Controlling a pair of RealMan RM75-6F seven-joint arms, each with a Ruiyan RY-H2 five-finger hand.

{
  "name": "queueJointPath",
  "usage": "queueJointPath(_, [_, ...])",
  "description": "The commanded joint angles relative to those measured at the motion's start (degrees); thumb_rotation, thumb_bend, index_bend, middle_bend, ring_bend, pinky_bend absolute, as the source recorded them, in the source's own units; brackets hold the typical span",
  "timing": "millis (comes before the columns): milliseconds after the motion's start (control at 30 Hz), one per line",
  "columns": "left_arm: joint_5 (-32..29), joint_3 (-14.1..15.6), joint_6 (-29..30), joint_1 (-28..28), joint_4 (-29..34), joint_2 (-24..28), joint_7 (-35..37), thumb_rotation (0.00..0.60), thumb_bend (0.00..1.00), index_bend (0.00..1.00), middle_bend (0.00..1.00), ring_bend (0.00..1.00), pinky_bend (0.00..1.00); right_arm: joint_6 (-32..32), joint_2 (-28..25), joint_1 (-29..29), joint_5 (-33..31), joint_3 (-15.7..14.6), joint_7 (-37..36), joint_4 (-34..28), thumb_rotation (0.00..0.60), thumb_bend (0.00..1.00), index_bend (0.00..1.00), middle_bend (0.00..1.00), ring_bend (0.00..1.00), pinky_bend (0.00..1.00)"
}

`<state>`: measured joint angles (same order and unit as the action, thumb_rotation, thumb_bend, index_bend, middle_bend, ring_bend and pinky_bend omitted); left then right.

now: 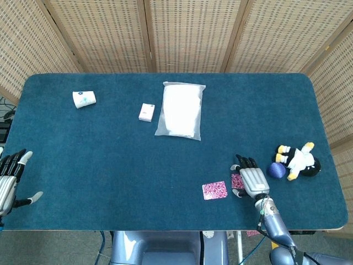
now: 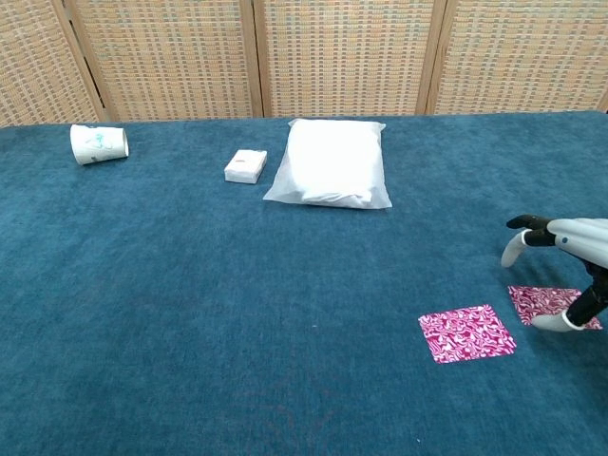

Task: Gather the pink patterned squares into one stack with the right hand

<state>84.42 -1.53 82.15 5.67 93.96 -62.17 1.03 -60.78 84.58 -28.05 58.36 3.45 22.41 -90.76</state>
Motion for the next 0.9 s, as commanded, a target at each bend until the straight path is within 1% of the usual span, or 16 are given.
queueJointPath(33, [0.01, 0.00, 0.01, 0.00, -0.02, -0.01, -0.01, 0.600, 0.00, 0.00, 0.00, 0.00, 0.00, 0.10, 0.33, 0.50, 1.14, -0.21, -1.43, 1.13, 0.600, 0.26, 0.30, 0.00, 0.00, 0.00])
queueJointPath(233, [0.03, 0.01, 0.03, -0.02, -0.02, 0.00, 0.05, 0.600, 0.00, 0.00, 0.00, 0.00, 0.00, 1.28, 1.00, 0.77, 0.44, 0.02, -2.70, 3.55, 0.600, 0.26, 0.33, 0.00, 0.00, 0.00])
queueJointPath(500, [-0.08, -0.04, 0.02, -0.02, 0.05, -0.03, -0.09, 0.600, 0.00, 0.00, 0.00, 0.00, 0.00, 2.05, 1.46, 0.84, 0.71, 0.20, -3.25, 5.06, 0.600, 0.26, 0.33, 0.00, 0.00, 0.00])
queueJointPath(900, [-0.22, -0.08, -0.05, 0.00, 0.16, -0.01, -0.14, 0.600, 0.00, 0.00, 0.00, 0.00, 0.00, 2.51, 1.31, 0.64, 0.84, 0.14, -1.73, 6.24, 0.600, 0.26, 0.33, 0.00, 0.00, 0.00])
